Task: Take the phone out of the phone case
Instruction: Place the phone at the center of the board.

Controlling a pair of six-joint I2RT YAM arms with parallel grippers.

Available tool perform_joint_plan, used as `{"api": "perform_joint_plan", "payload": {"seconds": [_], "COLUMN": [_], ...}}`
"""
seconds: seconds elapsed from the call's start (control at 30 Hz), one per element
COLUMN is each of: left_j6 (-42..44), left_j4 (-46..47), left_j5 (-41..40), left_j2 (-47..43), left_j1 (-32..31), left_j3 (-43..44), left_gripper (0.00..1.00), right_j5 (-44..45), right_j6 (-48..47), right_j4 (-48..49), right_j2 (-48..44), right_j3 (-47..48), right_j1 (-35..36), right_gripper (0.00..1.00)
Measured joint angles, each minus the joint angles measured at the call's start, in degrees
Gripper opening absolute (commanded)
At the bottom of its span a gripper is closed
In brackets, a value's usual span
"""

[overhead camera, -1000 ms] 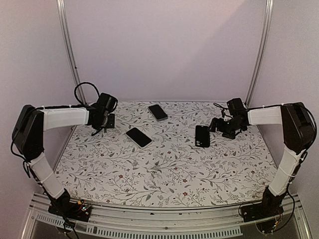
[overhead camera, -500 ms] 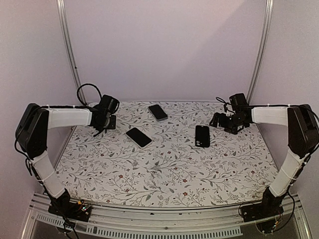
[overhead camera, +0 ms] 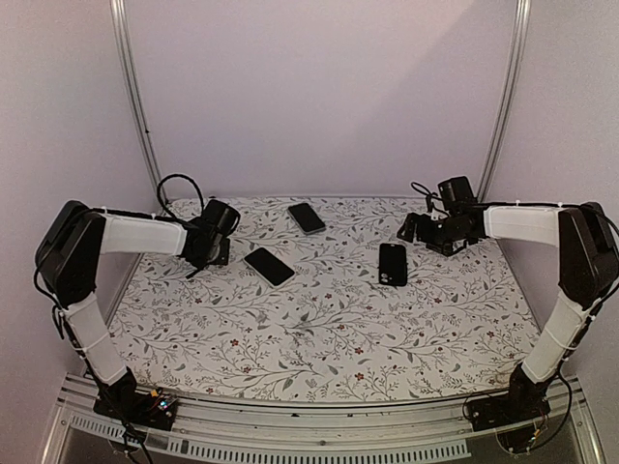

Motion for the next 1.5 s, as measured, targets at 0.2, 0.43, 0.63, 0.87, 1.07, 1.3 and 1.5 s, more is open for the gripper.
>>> {"api": "perform_joint_plan", "payload": {"seconds": [0.2,0.43,0.63,0.87,1.07,1.3,1.5], "left_j6": [-1.16,-1.33,-1.31,-1.14,-1.09,-1.09,-1.09], "left_j4": [-0.07,0.2,0.66,1.05,0.87,0.22,-0.11], "left_j5": [0.09,-0.04,0.17,1.86,3.1,4.83,5.55], "left_j2": [1.4,2.21,2.4,2.86,3.15,3.5,3.52], "left_j1": [-0.63,-1.14,-1.16,-1.4,-1.46,-1.46,-1.46], "left_j3": [-1.53,-1.75,-1.73,-1.62,-1.62,-1.62,-1.62], "left_gripper": [0.04,0.07,0.12,0.17,0.23,0.3,0.35], "right_j5": [0.02,0.02,0.0,-0.02,-0.09,-0.72,-1.44], "right_j6": [0.11,0.13,0.07,-0.35,-0.85,-1.46,-1.81], "right_j4": [0.42,0.48,0.46,0.46,0.39,0.26,-0.07], "right_j2": [0.0,0.0,0.0,0.0,0.42,1.38,2.86], "right_j3": [0.09,0.17,1.62,3.72,4.72,5.53,6.58], "right_j1": [1.22,2.19,2.91,3.96,4.57,5.57,6.64], "right_gripper": [0.99,0.99,0.99,0.99,0.99,0.99,0.99]}}
